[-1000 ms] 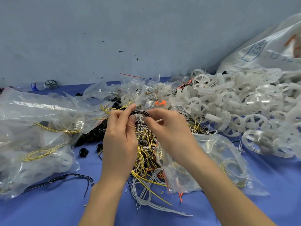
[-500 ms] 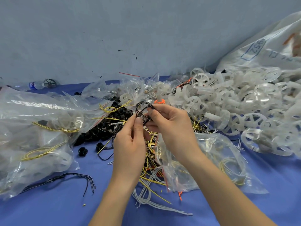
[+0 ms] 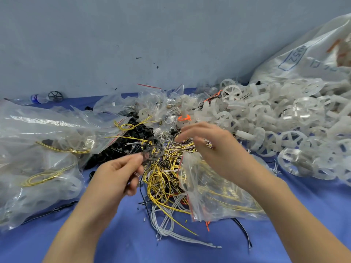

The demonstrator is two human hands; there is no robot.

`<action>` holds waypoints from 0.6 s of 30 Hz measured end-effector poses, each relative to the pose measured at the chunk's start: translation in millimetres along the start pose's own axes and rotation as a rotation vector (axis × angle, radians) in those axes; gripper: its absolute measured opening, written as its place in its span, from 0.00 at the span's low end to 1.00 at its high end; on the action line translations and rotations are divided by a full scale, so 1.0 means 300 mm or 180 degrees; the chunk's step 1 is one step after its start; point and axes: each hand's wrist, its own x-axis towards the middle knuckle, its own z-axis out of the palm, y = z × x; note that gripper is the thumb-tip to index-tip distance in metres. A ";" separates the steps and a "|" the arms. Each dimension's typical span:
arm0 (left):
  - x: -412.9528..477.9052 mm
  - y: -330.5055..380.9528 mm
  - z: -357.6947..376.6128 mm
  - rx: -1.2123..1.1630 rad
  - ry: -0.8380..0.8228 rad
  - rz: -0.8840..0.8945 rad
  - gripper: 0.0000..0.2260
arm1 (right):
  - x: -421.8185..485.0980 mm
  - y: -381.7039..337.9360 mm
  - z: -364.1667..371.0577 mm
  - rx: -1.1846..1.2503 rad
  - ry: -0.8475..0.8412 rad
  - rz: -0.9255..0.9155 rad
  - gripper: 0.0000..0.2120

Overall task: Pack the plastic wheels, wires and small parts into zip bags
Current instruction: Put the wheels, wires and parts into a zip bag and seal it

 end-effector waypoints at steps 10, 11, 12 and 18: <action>-0.037 0.013 0.070 0.1000 -0.0940 -0.0404 0.12 | -0.046 0.024 0.015 -0.1427 -0.0816 -0.0391 0.22; -0.035 0.017 0.077 0.1013 -0.0928 -0.0395 0.11 | -0.047 0.025 0.013 -0.1419 -0.0856 -0.0378 0.23; -0.035 0.020 0.083 0.1013 -0.0923 -0.0400 0.10 | -0.048 0.024 0.012 -0.1388 -0.0875 -0.0370 0.21; -0.033 0.064 0.127 0.1275 -0.1252 -0.0439 0.13 | -0.040 0.016 -0.006 -0.0815 -0.0552 -0.0229 0.15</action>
